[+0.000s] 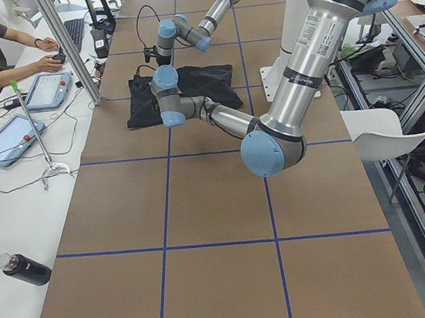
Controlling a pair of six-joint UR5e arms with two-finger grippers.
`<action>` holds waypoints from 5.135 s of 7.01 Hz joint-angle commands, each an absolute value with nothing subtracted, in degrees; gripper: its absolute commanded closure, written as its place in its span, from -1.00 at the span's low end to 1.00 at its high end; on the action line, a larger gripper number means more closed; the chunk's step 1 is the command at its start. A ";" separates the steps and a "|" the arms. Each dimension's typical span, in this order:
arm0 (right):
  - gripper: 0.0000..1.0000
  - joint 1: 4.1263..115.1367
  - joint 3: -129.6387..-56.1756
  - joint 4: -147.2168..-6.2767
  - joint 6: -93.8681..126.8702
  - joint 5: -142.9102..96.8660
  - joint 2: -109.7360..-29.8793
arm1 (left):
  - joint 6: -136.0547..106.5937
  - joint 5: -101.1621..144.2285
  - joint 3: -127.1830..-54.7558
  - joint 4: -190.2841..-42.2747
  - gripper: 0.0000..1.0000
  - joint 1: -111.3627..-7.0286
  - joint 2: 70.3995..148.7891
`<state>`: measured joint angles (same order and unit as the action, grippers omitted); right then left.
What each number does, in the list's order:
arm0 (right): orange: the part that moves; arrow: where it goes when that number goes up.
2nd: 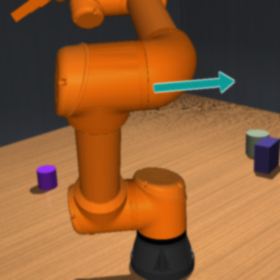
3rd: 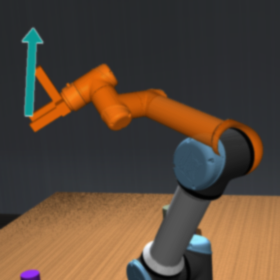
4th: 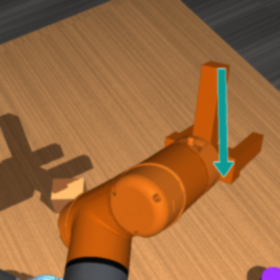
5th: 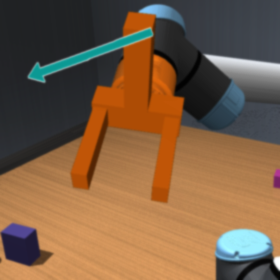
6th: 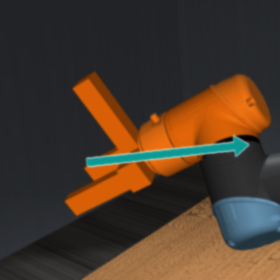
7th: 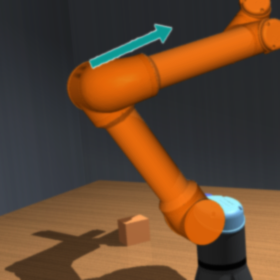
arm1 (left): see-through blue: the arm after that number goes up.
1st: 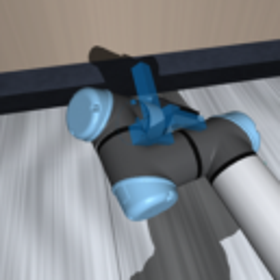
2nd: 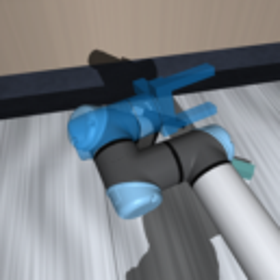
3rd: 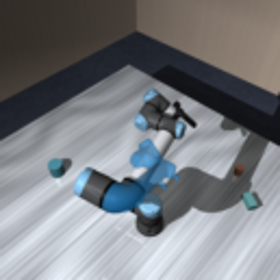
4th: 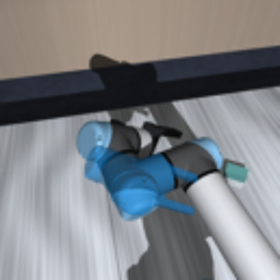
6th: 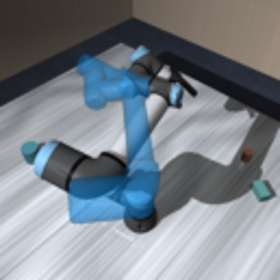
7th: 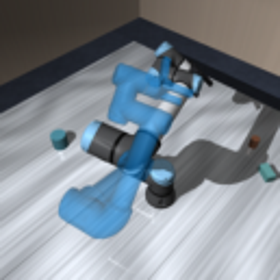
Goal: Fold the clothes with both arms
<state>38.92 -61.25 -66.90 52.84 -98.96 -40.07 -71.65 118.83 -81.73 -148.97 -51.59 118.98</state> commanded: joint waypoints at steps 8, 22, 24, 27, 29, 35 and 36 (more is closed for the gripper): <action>-0.96 45.52 -61.52 -67.15 45.62 -105.81 -42.02 | -71.72 119.62 -82.35 -148.45 -1.00 -51.50 119.18; -0.98 41.48 -50.80 -67.24 47.11 -99.32 -33.66 | -71.72 120.50 -82.62 -148.54 -1.00 -51.86 118.92; -0.98 43.06 -50.71 -67.24 45.36 -99.58 -33.66 | -71.72 120.50 -82.71 -148.45 -1.00 -51.77 118.92; -0.98 44.38 -50.54 -67.15 43.34 -99.93 -34.98 | -71.72 120.41 -82.62 -148.45 -1.00 -51.77 118.92; -0.98 45.52 -50.19 -67.15 41.58 -100.45 -35.59 | -71.72 120.41 -82.62 -148.45 -1.00 -51.77 118.92; -0.98 45.79 -50.63 -67.41 44.63 -101.60 -31.91 | -71.72 120.41 -82.62 -148.53 -1.00 -51.85 118.57; -0.98 45.44 -50.36 -67.33 45.08 -101.51 -31.99 | -71.72 120.41 -82.53 -148.54 -1.00 -51.86 118.56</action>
<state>45.79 -50.59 -67.38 44.09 -101.61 -32.08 -71.72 120.41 -82.56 -148.48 -51.82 118.64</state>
